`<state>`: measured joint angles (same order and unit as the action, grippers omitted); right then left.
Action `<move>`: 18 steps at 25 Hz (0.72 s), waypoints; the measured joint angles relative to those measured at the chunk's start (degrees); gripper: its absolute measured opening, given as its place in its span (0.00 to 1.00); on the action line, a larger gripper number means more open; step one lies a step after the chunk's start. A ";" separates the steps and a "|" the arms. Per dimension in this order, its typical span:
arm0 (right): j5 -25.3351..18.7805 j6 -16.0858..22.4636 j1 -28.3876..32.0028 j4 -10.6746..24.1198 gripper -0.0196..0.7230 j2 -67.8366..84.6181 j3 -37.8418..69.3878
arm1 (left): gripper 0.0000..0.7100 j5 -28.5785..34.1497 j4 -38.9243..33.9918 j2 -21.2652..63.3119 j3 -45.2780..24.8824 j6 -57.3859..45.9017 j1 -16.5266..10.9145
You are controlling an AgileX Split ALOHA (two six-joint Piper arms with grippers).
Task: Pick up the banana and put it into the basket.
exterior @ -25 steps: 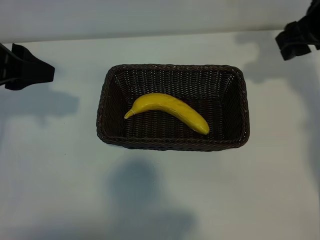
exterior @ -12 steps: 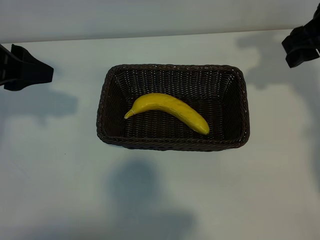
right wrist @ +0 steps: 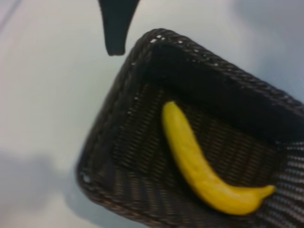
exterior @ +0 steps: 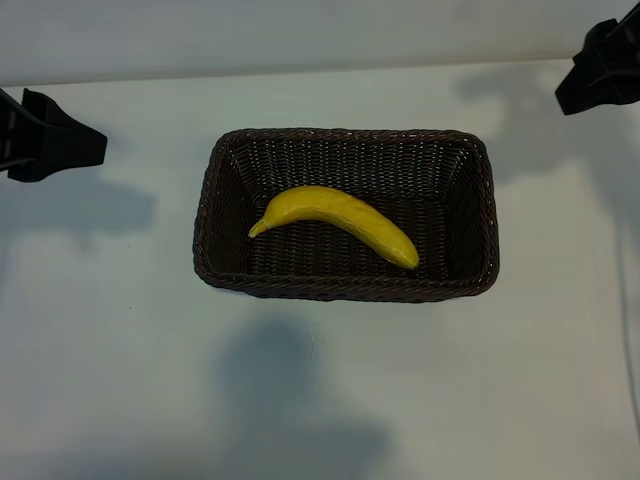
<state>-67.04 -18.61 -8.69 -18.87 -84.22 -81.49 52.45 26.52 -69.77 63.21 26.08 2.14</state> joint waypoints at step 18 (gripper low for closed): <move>-0.57 -0.31 0.00 0.96 0.84 0.00 0.00 | 0.76 -0.09 0.05 0.00 0.00 0.11 0.00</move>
<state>-67.61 -18.92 -8.69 -17.91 -84.22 -81.49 52.36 26.57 -69.77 63.21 26.19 2.14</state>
